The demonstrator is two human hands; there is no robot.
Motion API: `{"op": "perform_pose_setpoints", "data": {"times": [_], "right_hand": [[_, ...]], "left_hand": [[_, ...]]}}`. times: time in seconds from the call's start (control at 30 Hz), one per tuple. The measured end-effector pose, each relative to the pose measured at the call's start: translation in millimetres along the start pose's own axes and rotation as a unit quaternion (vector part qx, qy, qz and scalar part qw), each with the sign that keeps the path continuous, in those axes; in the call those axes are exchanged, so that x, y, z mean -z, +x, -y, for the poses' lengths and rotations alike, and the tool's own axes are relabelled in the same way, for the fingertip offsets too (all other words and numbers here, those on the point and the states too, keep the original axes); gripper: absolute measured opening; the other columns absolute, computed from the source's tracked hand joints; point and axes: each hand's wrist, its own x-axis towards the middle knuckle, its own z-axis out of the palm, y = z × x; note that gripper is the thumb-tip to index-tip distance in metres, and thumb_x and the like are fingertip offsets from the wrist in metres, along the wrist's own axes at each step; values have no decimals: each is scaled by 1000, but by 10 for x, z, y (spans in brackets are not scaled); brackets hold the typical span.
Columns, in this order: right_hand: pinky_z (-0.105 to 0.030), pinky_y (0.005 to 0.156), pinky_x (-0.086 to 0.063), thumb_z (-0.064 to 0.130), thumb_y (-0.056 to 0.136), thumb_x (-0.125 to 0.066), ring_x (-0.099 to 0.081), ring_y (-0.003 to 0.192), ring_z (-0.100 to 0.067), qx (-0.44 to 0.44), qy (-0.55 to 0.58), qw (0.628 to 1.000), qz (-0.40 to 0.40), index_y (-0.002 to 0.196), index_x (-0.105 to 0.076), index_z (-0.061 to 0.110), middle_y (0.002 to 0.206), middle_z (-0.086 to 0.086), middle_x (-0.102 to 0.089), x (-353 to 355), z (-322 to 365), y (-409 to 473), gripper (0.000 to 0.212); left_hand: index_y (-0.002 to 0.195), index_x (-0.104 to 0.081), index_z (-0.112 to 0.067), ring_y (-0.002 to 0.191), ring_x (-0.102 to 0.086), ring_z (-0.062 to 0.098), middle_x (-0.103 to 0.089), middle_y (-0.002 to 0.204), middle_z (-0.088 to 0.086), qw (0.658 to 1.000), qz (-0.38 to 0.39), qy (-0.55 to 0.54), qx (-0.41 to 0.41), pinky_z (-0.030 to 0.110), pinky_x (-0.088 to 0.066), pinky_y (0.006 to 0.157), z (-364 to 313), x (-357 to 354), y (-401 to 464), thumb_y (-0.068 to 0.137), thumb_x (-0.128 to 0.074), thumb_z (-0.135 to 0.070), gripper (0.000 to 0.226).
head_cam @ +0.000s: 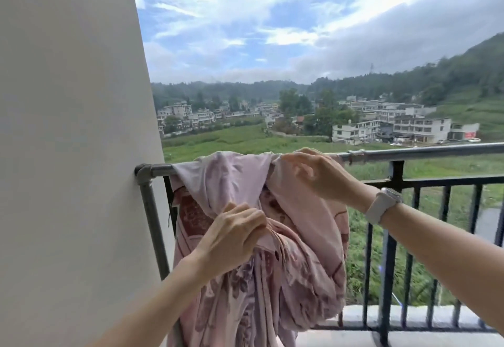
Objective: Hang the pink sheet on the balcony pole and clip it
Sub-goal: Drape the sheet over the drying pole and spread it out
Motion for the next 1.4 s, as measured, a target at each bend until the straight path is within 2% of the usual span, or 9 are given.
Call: {"op": "perform_pose_setpoints", "data": {"times": [0.2, 0.33, 0.47, 0.57, 0.7, 0.8, 1.0, 1.17, 1.4], "right_hand": [[-44, 94, -37, 29, 92, -41, -45, 116, -30, -82, -95, 992, 24, 120, -54, 14, 122, -14, -56, -492, 89, 450, 35], [-43, 97, -34, 26, 91, -43, -43, 117, -34, -120, -109, 987, 11, 124, -49, 8, 124, -19, -52, -639, 66, 673, 39], [-39, 95, -37, 9, 89, -39, -48, 115, -31, -112, -33, 992, -43, 133, -40, 9, 129, -16, -49, -635, -97, 599, 43], [-39, 91, -44, 14, 85, -38, -58, 101, -26, -116, 48, 989, -77, 134, -35, 10, 119, -13, -56, -575, -200, 542, 49], [-39, 93, -47, 2, 86, -32, -59, 95, -22, -147, 143, 971, -122, 135, -32, 10, 103, -9, -58, -563, -322, 492, 50], [-37, 96, -45, -7, 86, -31, -57, 98, -21, -144, 143, 971, -123, 133, -35, 8, 104, -8, -55, -591, -406, 446, 49], [-36, 93, -35, 26, 89, -51, -47, 110, -23, -45, -93, 994, -46, 129, -45, 22, 117, -4, -58, -683, -355, 434, 40], [-33, 85, -36, 13, 88, -48, -50, 98, -24, -67, -129, 986, -83, 97, -65, 14, 99, -5, -61, -704, -261, 619, 19], [-34, 76, -44, 9, 85, -51, -55, 93, -24, -38, -131, 985, -103, 96, -68, 17, 92, -4, -63, -624, -98, 869, 22]], "left_hand": [[73, -63, -13, 68, -57, 14, -64, 70, -4, 995, 70, 60, -40, 26, -42, 70, 219, -32, -194, 85, -55, -31, 23], [81, -66, -15, 75, -55, 11, -61, 83, -3, 986, 164, 2, 25, 31, -47, 78, 448, -56, -218, 85, -61, -31, 17], [85, -67, -9, 76, -59, 20, -62, 88, 2, 993, 39, -55, 95, 40, -52, 71, 599, -17, 71, 85, -60, -20, 13], [99, -64, -13, 101, -54, 23, -61, 105, 4, 987, -101, 8, 125, 42, -45, 90, 592, -95, 534, 85, -58, -23, 19], [126, -47, -14, 125, -39, 26, -48, 133, 6, 968, 6, 87, 235, 43, -27, 103, 633, -312, 1063, 86, -48, -48, 53], [113, -57, -14, 111, -51, 28, -60, 119, 7, 966, -11, 140, 216, 39, -33, 94, 752, -363, 1110, 89, -47, -31, 32], [88, -70, -19, 89, -61, 30, -70, 94, 8, 958, 20, 15, 286, 40, -51, 78, 1034, -59, 1288, 86, -47, -21, 23], [92, -68, -9, 93, -60, 34, -69, 98, 16, 917, -144, -42, 370, 36, -48, 80, 1256, 159, 1185, 86, -46, -8, 23], [107, -62, 4, 104, -55, 45, -61, 111, 29, 777, -399, -17, 486, 42, -44, 90, 1670, 967, 655, 92, -45, -18, 32]]}}
